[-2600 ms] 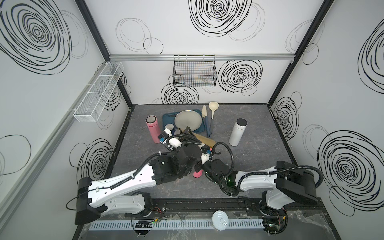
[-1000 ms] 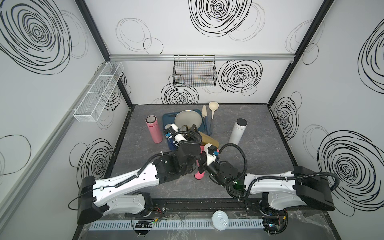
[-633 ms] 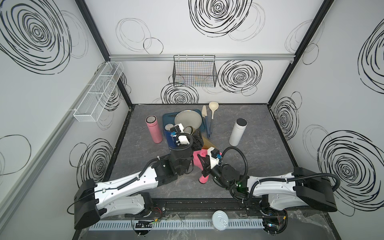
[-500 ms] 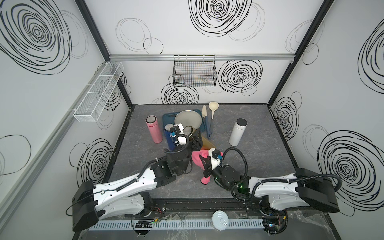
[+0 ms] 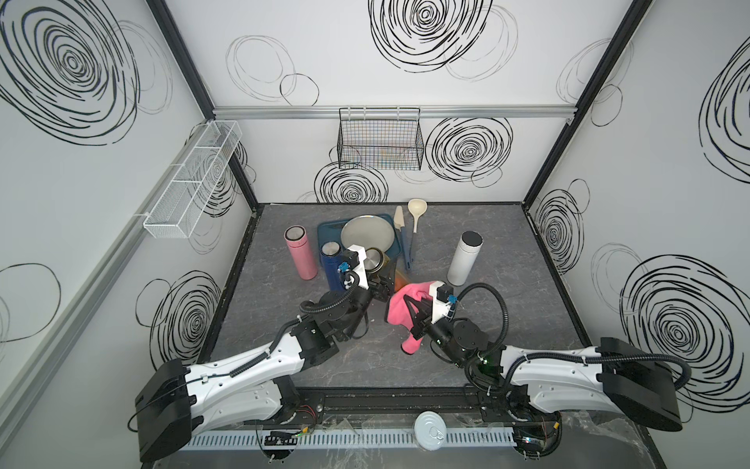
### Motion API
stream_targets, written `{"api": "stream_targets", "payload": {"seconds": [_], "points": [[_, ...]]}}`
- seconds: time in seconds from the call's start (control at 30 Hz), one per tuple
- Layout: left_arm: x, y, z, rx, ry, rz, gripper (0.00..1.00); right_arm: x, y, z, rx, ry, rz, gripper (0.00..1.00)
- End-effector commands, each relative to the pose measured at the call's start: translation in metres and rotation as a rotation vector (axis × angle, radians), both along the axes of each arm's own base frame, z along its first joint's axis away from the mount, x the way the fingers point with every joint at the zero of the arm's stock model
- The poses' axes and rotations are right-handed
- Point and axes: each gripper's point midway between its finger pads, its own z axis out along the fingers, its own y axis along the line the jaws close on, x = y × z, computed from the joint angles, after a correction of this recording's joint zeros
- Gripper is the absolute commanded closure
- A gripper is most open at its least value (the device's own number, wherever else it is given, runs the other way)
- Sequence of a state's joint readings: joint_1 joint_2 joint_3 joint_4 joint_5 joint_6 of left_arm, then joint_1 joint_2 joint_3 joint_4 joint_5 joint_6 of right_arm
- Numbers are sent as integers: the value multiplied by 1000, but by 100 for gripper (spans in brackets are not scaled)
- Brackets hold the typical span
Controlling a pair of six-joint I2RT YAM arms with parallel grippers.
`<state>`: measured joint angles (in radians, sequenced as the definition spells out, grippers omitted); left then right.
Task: Wipe the surface of the thermos
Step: Wipe the dirt from the surface of the thermos.
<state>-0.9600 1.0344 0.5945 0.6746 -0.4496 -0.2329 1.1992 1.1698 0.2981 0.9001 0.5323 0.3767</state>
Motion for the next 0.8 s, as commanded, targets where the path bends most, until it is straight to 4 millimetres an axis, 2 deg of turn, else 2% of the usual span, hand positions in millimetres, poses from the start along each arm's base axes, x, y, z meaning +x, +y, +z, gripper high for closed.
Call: {"api": "stream_targets", "payload": {"seconds": [0.0, 0.13, 0.23, 0.3, 0.33, 0.4, 0.47, 0.53, 0.57, 0.6, 0.67, 0.77], "points": [[-27, -15, 58, -137, -186, -182, 100, 4, -12, 15, 72, 9, -56, 100], [-36, -25, 58, -115, -227, -254, 100, -7, -3, 69, 146, -79, 35, 100], [-44, -29, 58, -97, -273, -296, 100, -10, -1, 90, 167, -117, 63, 100], [-49, -31, 58, -88, -302, -319, 100, -6, -7, 85, 171, -113, 44, 100], [-51, -31, 58, -82, -317, -329, 100, 0, -10, 75, 169, -88, 28, 100], [-55, -32, 60, -77, -342, -346, 100, 11, -18, 46, 153, -20, 0, 100], [-58, -35, 61, -69, -355, -365, 100, 19, -28, 9, 123, 54, -43, 100], [-62, -36, 61, -67, -369, -385, 100, 21, -35, -14, 97, 96, -82, 100], [-64, -37, 61, -67, -376, -394, 100, 20, -37, -18, 97, 105, -84, 100], [-65, -39, 61, -64, -380, -404, 100, 19, -36, -15, 106, 104, -76, 100], [-63, -40, 60, -60, -373, -399, 100, 16, -34, 5, 138, 77, -50, 100], [-62, -41, 56, -46, -371, -394, 100, 6, -30, 51, 204, -4, 23, 100]]}}
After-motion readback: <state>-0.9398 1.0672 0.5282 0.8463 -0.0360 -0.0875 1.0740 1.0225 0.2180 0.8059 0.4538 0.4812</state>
